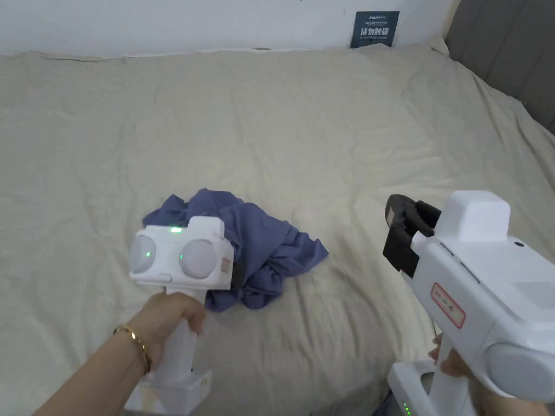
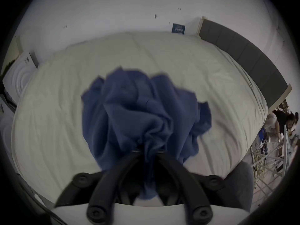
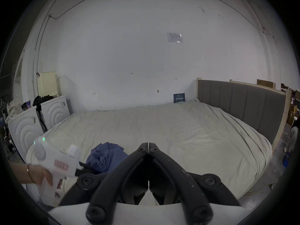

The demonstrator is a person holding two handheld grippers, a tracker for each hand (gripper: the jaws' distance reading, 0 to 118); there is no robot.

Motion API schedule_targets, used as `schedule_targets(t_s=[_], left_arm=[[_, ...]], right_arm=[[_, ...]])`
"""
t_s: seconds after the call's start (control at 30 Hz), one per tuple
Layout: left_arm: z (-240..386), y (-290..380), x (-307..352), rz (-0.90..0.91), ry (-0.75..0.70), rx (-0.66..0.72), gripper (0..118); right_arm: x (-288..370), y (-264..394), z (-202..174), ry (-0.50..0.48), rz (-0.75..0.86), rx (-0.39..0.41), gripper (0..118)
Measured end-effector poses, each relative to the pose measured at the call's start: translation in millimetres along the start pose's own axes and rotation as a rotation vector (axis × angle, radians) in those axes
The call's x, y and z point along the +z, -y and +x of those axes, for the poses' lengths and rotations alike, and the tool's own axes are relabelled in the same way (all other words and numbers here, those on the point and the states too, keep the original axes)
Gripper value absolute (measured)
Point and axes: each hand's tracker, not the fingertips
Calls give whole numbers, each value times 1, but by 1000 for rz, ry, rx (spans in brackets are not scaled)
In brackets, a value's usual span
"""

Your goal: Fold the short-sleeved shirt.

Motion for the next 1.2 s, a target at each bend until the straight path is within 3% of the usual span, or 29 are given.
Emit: schedule_targets(t_s=[0.07, 0.1, 0.2, 0.23, 0.33, 0.4, 0.53, 0.63, 0.73, 0.83, 0.9, 1.2], left_arm=[[-7, -17, 21, 47, 68, 72, 117], [8, 39, 16, 76, 83, 101, 118], [-2, 43, 72, 304, 102, 164, 115], [-47, 33, 29, 377, 72, 162, 116], [-71, 37, 74, 646, -73, 138, 117], [-54, 51, 123, 782, -210, 81, 117], [-55, 77, 169, 897, -401, 58, 118], [-54, 96, 188, 919, -428, 96, 117], [-54, 114, 195, 908, -433, 102, 98], [-58, 122, 191, 862, -447, 93, 59], [-61, 124, 188, 840, -442, 86, 0], [-57, 119, 184, 798, -394, 75, 0]], right_arm=[[0, 0, -5, -6, -6, 3, 1], [0, -1, -7, -12, -10, 6, 1], [0, -1, -12, -24, -2, 22, 1], [1, -3, -15, -28, 3, 24, 1], [2, -7, -20, -38, 27, 24, 1], [3, -11, -26, -42, 43, 34, 1], [9, -21, -44, -67, 78, 59, 1], [16, -26, -59, -85, 95, 74, 1], [20, -27, -68, -109, 100, 87, 1], [24, -24, -73, -120, 100, 90, 1], [22, -22, -72, -125, 96, 83, 1], [20, -16, -69, -118, 79, 71, 1]])
